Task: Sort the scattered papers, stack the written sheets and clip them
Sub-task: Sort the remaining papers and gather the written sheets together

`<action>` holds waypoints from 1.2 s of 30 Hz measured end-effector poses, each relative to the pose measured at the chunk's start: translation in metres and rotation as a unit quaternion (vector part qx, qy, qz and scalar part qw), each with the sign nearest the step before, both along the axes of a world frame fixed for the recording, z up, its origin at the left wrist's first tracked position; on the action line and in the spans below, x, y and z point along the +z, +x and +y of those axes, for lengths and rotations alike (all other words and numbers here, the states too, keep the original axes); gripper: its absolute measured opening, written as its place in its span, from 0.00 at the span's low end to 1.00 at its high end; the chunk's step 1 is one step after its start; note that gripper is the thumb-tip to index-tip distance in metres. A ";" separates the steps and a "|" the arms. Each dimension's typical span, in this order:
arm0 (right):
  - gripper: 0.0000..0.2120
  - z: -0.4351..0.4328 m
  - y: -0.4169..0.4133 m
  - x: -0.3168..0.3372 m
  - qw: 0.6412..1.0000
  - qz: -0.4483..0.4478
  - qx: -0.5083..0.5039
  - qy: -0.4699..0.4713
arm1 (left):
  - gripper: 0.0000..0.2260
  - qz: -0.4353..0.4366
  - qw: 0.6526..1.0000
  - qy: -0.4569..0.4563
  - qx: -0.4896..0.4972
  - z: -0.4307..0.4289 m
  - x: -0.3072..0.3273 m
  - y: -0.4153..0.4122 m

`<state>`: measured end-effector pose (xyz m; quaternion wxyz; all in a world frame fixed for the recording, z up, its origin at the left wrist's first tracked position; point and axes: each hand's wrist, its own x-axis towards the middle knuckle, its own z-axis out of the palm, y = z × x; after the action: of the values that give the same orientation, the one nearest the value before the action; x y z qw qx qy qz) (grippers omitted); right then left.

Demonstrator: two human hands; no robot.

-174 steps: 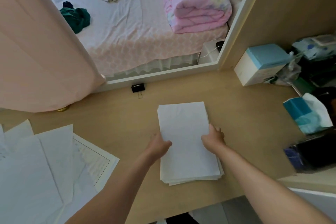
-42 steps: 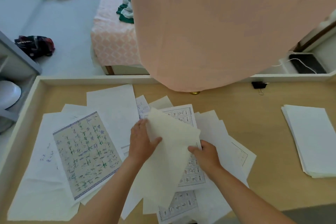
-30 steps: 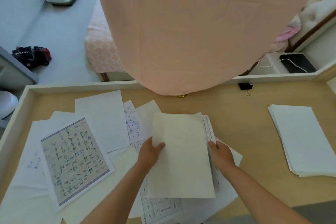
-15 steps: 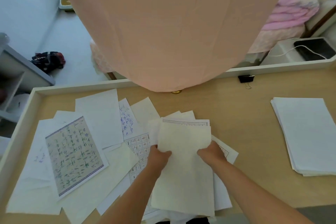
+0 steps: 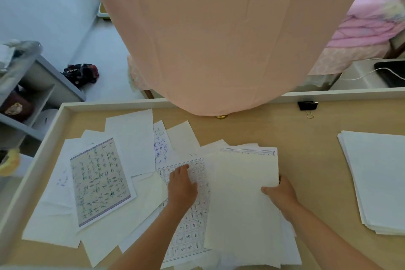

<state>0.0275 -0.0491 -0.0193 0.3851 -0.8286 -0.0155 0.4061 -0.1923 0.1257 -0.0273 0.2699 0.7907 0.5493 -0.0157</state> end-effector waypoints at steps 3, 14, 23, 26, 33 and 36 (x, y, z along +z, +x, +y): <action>0.15 -0.002 -0.001 -0.001 0.999 -0.006 0.037 -0.022 | 0.45 0.132 0.987 0.013 -0.094 0.038 -0.010 -0.014; 0.16 0.014 -0.018 0.006 0.994 0.001 0.108 -0.007 | 0.33 0.138 0.975 -0.091 -0.149 0.106 -0.017 -0.029; 0.17 0.039 -0.036 0.019 0.989 0.028 0.143 0.040 | 0.09 -0.112 0.941 -0.189 -0.257 0.114 0.012 -0.016; 0.16 0.046 -0.041 0.021 0.982 0.039 0.181 0.047 | 0.08 -0.157 0.936 -0.203 -0.243 0.107 0.028 -0.008; 0.12 0.016 -0.023 0.009 0.998 -0.031 0.041 -0.018 | 0.17 -0.094 0.994 -0.051 -0.024 0.097 0.001 -0.022; 0.14 -0.005 -0.013 -0.005 0.996 -0.056 -0.022 -0.063 | 0.42 0.087 0.989 -0.022 -0.114 0.086 -0.020 -0.035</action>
<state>0.0147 -0.0544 -0.0241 0.3390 -0.8728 0.0068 0.3511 -0.2274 0.2116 -0.0469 0.2349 0.8378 0.4762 -0.1270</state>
